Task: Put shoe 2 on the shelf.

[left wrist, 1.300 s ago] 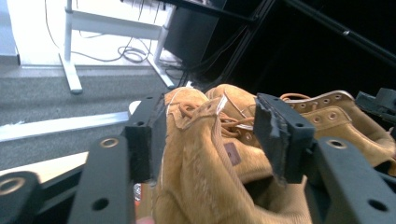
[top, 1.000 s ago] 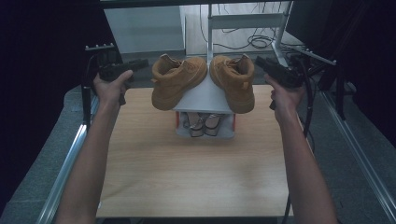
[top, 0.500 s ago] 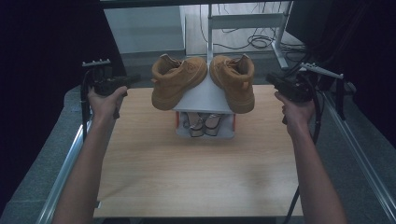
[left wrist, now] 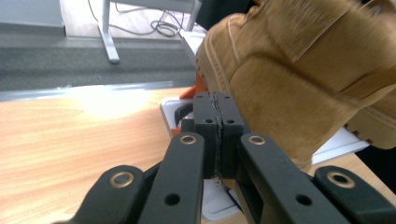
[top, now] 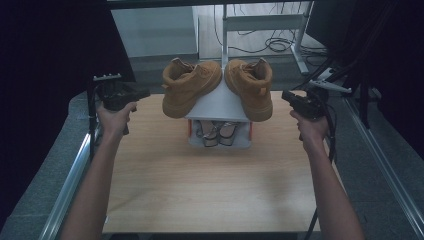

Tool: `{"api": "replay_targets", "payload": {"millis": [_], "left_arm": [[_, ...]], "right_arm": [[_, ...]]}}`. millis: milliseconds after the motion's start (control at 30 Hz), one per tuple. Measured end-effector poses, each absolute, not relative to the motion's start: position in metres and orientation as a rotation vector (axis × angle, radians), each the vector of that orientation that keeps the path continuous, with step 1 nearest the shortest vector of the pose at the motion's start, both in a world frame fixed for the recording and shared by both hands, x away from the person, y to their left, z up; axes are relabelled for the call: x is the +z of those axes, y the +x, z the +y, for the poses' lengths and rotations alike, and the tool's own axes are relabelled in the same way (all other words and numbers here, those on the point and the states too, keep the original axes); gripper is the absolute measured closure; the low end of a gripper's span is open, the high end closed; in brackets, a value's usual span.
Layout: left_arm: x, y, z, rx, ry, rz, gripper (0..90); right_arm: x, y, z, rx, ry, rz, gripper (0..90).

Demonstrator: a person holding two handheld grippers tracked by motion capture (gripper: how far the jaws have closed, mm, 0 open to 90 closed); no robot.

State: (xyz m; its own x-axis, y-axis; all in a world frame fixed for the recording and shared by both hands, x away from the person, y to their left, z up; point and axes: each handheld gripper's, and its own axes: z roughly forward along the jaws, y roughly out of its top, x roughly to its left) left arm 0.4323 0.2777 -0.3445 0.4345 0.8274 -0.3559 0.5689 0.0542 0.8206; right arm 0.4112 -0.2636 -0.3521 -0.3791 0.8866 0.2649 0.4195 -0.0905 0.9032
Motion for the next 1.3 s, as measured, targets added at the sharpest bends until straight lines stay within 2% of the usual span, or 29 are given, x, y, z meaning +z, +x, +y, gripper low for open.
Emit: {"api": "replay_targets", "payload": {"millis": [433, 700, 1300], "left_arm": [[-0.359, 0.441, 0.258, 0.295, 1.678, 1.248, 89.5], [-0.364, 0.449, 0.252, 0.238, 1.656, 1.256, 89.6], [-0.358, 0.450, 0.239, 0.281, 1.668, 1.263, 89.9]], "right_arm": [[-0.370, 0.419, -0.248, 1.385, 1.401, 1.798, 89.1], [-0.374, 0.425, -0.237, 1.373, 1.397, 1.798, 89.2], [-0.374, 0.424, -0.231, 1.345, 1.396, 1.768, 89.3]]}}
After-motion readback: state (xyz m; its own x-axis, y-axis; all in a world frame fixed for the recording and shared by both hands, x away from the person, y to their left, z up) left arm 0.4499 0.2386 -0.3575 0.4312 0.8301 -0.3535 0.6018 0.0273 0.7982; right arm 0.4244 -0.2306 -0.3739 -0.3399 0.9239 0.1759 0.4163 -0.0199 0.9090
